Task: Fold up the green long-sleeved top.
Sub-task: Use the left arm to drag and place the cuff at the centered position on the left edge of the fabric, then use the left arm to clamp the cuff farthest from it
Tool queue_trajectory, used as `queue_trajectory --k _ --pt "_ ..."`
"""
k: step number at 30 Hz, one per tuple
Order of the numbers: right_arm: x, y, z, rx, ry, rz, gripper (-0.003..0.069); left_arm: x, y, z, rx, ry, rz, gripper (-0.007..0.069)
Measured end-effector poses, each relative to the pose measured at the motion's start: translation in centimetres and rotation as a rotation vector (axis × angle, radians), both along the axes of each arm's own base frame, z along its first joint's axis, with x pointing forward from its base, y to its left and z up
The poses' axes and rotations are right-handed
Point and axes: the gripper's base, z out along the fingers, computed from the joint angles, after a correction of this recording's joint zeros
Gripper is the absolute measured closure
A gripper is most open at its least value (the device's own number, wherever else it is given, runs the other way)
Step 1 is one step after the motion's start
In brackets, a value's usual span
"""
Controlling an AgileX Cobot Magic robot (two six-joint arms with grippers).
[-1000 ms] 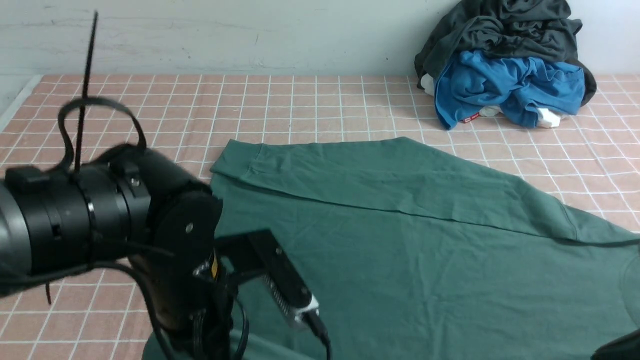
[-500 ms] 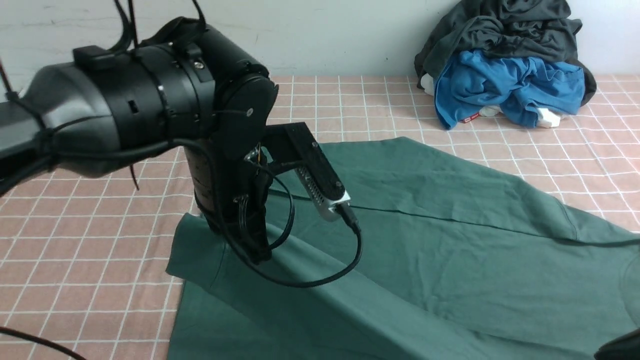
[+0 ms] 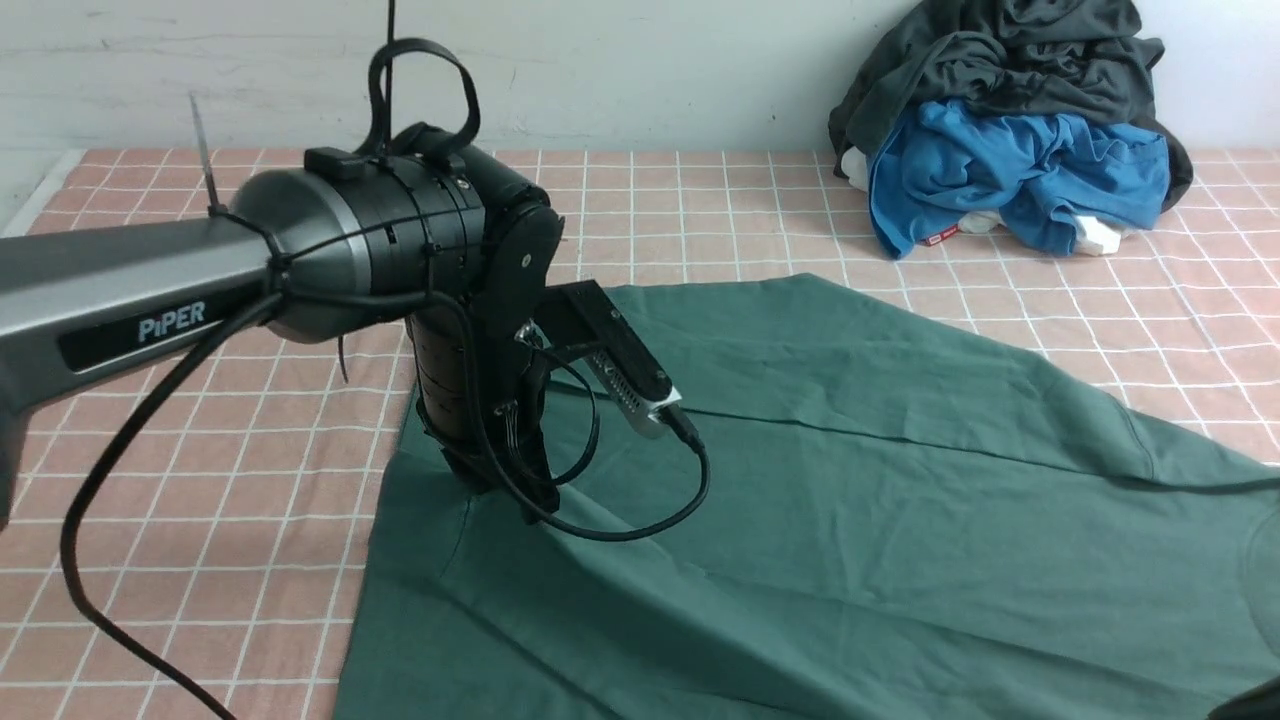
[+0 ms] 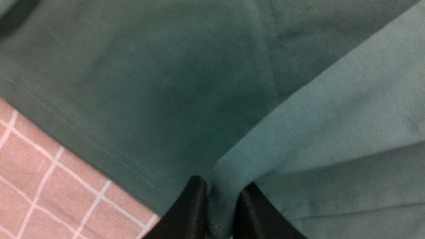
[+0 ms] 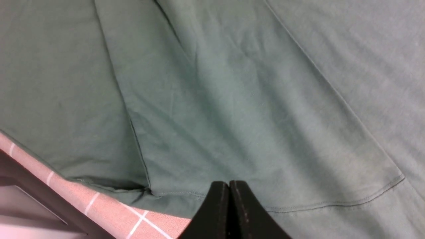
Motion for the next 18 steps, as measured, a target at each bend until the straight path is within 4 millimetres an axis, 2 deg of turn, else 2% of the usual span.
queue_trajectory --k 4,9,13,18 --pt "0.2 -0.3 0.1 -0.036 -0.019 -0.010 0.0673 0.5 0.2 -0.4 -0.021 -0.008 0.060 0.0399" --pt "0.7 -0.8 1.8 -0.072 -0.093 -0.048 0.0662 2.6 1.9 1.3 -0.121 -0.055 0.289 0.0266" --pt "1.7 -0.8 3.4 -0.085 -0.139 -0.089 0.0638 4.5 4.0 2.4 -0.216 -0.045 0.419 0.0225" --pt "3.3 -0.2 4.3 -0.090 -0.138 -0.102 0.0606 7.4 7.2 2.1 -0.323 -0.044 0.563 0.0225"
